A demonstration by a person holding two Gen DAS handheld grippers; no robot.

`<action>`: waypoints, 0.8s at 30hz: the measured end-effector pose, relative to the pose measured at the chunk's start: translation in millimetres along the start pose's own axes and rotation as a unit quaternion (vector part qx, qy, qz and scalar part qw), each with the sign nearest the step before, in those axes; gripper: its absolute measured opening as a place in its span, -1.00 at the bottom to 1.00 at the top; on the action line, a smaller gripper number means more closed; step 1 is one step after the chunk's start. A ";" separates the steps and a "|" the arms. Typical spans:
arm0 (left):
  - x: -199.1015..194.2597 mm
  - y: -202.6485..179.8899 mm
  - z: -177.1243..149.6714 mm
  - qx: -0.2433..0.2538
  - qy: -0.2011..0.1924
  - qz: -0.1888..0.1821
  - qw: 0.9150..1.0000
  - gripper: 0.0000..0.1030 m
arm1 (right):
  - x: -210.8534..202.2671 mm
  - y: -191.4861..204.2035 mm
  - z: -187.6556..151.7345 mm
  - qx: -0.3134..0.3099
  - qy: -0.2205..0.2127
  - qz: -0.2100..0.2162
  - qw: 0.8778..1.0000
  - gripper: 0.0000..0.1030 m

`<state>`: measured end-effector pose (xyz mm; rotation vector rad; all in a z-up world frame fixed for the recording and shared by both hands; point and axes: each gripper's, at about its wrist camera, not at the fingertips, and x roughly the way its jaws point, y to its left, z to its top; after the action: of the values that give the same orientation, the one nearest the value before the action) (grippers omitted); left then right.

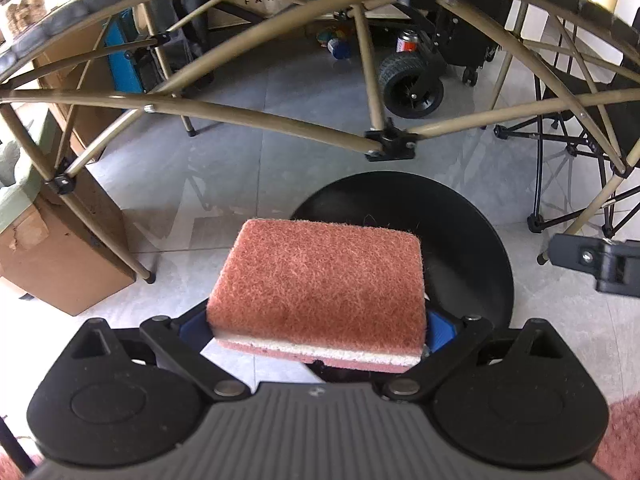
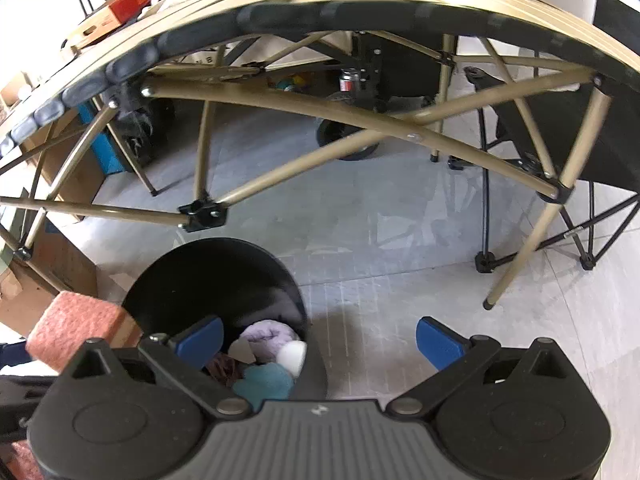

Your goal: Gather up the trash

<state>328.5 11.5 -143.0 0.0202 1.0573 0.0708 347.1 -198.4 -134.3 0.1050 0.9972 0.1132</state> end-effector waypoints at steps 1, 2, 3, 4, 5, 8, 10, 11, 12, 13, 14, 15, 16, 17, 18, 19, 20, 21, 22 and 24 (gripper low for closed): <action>1.9 -4.4 1.2 0.003 0.000 0.001 1.000 0.95 | -1.2 -4.5 -0.7 0.003 -0.001 0.002 1.000 1.00; 4.0 -8.5 2.1 0.005 0.000 0.004 1.000 0.95 | -2.9 -9.2 -1.8 0.006 -0.002 0.003 1.000 1.00; 5.8 -12.5 2.6 0.007 0.000 0.006 1.000 0.96 | -4.9 -12.6 -2.4 0.009 -0.004 0.004 1.000 1.00; 7.0 -15.9 3.2 0.008 -0.002 0.006 1.000 0.96 | -6.5 -16.1 -3.1 0.012 -0.006 0.003 1.000 1.00; 7.7 -18.9 3.8 0.008 -0.005 0.004 1.000 0.96 | -8.4 -19.3 -3.6 0.015 -0.010 0.002 1.000 1.00; 9.2 -26.9 4.9 0.013 -0.013 0.007 1.000 0.99 | -13.7 -28.3 -4.1 0.028 -0.018 0.001 0.999 1.00; 10.9 -31.9 5.9 0.013 -0.013 0.005 1.000 1.00 | -16.1 -33.7 -4.8 0.036 -0.022 0.000 0.999 1.00; 11.3 -33.6 5.8 0.013 -0.013 0.002 1.000 1.00 | -17.7 -36.9 -5.0 0.039 -0.024 0.000 0.999 1.00; 11.7 -35.0 6.0 0.011 -0.013 -0.002 1.000 1.00 | -19.3 -40.1 -5.3 0.042 -0.026 0.000 0.999 1.00; 11.3 -36.0 6.5 0.010 -0.014 -0.006 1.000 1.00 | -20.3 -42.5 -5.4 0.045 -0.028 0.000 0.999 1.00; 11.1 -37.5 7.0 0.009 -0.014 -0.009 1.000 1.00 | -22.0 -45.0 -6.5 0.047 -0.029 0.000 0.998 1.00; 11.2 -38.9 7.1 0.011 -0.016 -0.009 1.000 1.00 | -22.9 -47.1 -6.9 0.050 -0.031 -0.001 0.998 1.00; 11.3 -40.8 7.0 0.014 -0.017 -0.006 1.000 1.00 | -23.6 -49.3 -6.9 0.053 -0.032 -0.002 0.998 1.00; 11.9 -43.4 7.4 0.018 -0.017 -0.002 1.000 1.00 | -23.6 -50.7 -6.6 0.056 -0.033 -0.003 0.998 1.00; 12.4 -44.5 7.2 0.020 -0.015 0.002 1.000 1.00 | -23.5 -52.0 -6.6 0.058 -0.033 -0.003 0.998 1.00; 13.1 -45.2 7.3 0.021 -0.013 0.004 1.000 1.00 | -23.7 -52.9 -6.6 0.060 -0.034 -0.003 0.998 1.00; 13.5 -44.8 7.5 0.020 -0.010 0.004 1.000 1.00 | -23.9 -53.4 -6.9 0.060 -0.034 -0.003 0.998 1.00; 14.0 -44.4 7.7 0.019 -0.008 0.003 1.000 1.00 | -24.5 -53.3 -7.1 0.060 -0.035 -0.002 0.998 1.00; 14.2 -43.9 8.0 0.017 -0.006 0.002 1.000 1.00 | -24.7 -53.3 -7.0 0.060 -0.035 -0.002 0.998 1.00; 14.0 -42.2 8.2 0.015 -0.006 0.001 1.000 1.00 | -25.3 -52.8 -7.2 0.060 -0.037 -0.001 0.998 1.00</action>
<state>344.5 -29.4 -153.2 0.0485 1.0466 0.0557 329.9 -254.0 -124.6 0.2158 0.9306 0.0478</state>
